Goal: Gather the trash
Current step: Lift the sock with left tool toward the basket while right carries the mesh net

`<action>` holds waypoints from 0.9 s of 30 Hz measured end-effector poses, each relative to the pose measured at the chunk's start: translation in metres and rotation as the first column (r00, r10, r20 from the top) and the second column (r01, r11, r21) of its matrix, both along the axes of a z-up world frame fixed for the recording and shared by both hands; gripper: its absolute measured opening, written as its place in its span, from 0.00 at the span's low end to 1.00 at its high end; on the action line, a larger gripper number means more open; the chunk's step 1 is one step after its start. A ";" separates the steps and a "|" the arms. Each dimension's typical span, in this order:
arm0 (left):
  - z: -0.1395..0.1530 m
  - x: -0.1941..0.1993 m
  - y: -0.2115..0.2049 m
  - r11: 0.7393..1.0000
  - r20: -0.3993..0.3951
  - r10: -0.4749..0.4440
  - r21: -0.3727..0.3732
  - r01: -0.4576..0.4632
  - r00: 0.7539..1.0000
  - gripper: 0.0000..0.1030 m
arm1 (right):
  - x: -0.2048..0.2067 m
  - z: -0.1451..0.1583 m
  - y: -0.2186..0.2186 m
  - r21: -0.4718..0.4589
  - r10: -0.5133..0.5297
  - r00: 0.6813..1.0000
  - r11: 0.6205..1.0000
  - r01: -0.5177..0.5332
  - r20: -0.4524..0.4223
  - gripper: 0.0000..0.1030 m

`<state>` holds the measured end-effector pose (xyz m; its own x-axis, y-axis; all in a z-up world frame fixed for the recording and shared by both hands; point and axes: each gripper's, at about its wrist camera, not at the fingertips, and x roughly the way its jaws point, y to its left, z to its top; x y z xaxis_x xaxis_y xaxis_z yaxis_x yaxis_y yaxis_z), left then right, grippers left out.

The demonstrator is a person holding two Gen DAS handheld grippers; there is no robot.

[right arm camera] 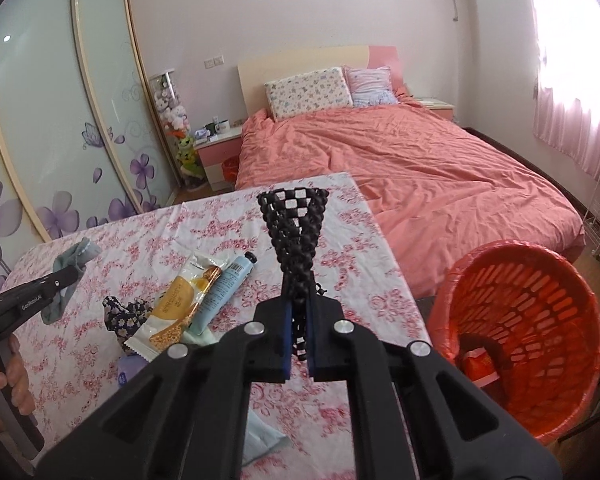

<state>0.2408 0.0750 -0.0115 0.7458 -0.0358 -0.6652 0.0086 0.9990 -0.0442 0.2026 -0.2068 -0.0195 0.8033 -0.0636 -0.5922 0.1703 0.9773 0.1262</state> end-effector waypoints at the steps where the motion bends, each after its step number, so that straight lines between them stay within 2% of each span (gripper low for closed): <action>1: 0.002 -0.002 -0.002 1.000 0.005 -0.004 0.001 0.004 1.000 0.09 | -0.005 0.003 -0.003 -0.002 -0.006 1.000 1.000 0.006 0.007 0.06; 7: 0.026 -0.021 -0.029 0.998 0.043 -0.056 0.000 0.056 0.998 0.09 | -0.037 0.020 -0.017 -0.008 -0.038 0.998 0.999 0.038 0.045 0.06; 16: 0.039 -0.043 -0.084 0.984 0.067 -0.176 -0.010 0.177 0.982 0.10 | -0.080 0.034 -0.052 0.000 -0.106 0.991 0.994 0.107 0.080 0.06; 23: 0.039 -0.056 -0.140 0.959 0.070 -0.282 -0.001 0.283 0.957 0.10 | -0.102 0.033 -0.088 0.018 -0.172 0.981 0.985 0.171 0.084 0.06; 27: 0.035 -0.059 -0.170 0.936 0.058 -0.349 -0.029 0.351 0.935 0.10 | -0.113 0.030 -0.108 0.034 -0.206 0.975 0.978 0.204 0.083 0.06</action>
